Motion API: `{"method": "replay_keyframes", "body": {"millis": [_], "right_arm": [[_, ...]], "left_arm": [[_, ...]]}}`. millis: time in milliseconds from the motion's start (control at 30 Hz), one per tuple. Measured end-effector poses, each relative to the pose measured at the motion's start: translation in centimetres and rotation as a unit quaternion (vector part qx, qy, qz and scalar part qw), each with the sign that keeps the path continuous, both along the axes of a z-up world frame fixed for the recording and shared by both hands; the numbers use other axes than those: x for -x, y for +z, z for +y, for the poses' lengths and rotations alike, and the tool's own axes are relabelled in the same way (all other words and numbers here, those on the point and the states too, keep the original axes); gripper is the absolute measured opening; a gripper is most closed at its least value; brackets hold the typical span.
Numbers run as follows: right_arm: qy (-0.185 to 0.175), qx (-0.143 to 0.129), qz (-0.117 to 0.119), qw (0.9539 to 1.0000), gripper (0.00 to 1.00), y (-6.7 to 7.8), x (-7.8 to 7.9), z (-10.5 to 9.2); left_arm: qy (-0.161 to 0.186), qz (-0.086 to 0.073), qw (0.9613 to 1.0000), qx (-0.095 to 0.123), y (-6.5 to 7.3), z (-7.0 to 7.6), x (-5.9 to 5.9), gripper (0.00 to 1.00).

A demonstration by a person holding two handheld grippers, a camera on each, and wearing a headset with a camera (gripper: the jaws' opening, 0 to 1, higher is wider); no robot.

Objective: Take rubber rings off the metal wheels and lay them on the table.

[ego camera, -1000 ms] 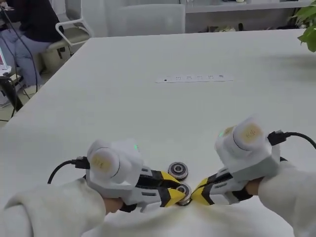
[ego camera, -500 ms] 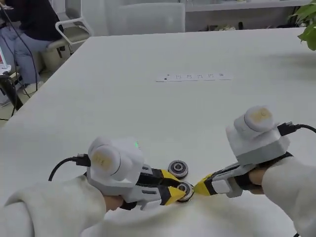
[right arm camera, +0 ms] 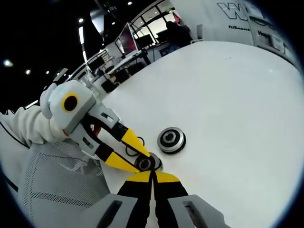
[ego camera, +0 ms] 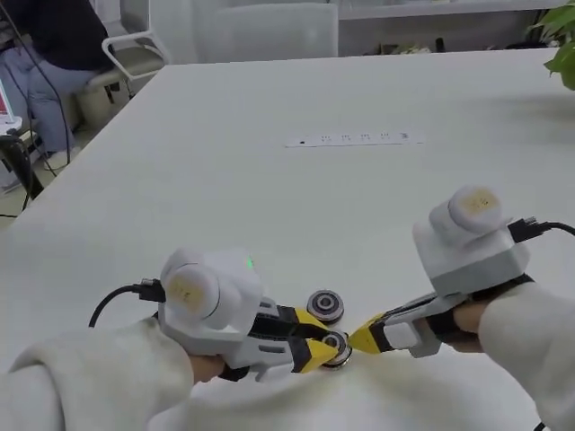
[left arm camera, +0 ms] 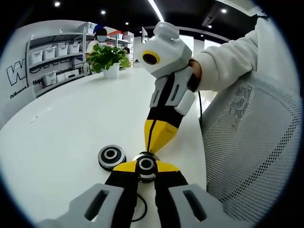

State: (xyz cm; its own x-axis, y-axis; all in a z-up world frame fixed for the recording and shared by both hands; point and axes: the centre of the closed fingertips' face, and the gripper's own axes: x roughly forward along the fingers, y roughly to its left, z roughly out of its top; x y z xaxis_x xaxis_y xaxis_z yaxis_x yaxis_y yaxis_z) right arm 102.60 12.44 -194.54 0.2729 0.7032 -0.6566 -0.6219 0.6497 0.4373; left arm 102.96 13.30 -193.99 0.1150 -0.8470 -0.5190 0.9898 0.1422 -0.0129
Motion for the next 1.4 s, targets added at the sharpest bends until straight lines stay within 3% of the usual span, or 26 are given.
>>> {"method": "replay_keyframes", "body": {"millis": [967, 1400], "right_arm": [[0.004, -0.014, 0.001, 0.9999, 0.0, 0.64, 0.12, 0.56], [0.009, -0.021, 0.0, 0.9997, 0.0, 0.8, 0.18, 0.88]], "left_arm": [[-0.001, 0.001, 1.0, 0.009, 0.03, -0.02, -0.06, 0.08], [-0.008, -0.007, 0.9999, 0.005, 0.0, -0.09, 0.03, 0.08]]}}
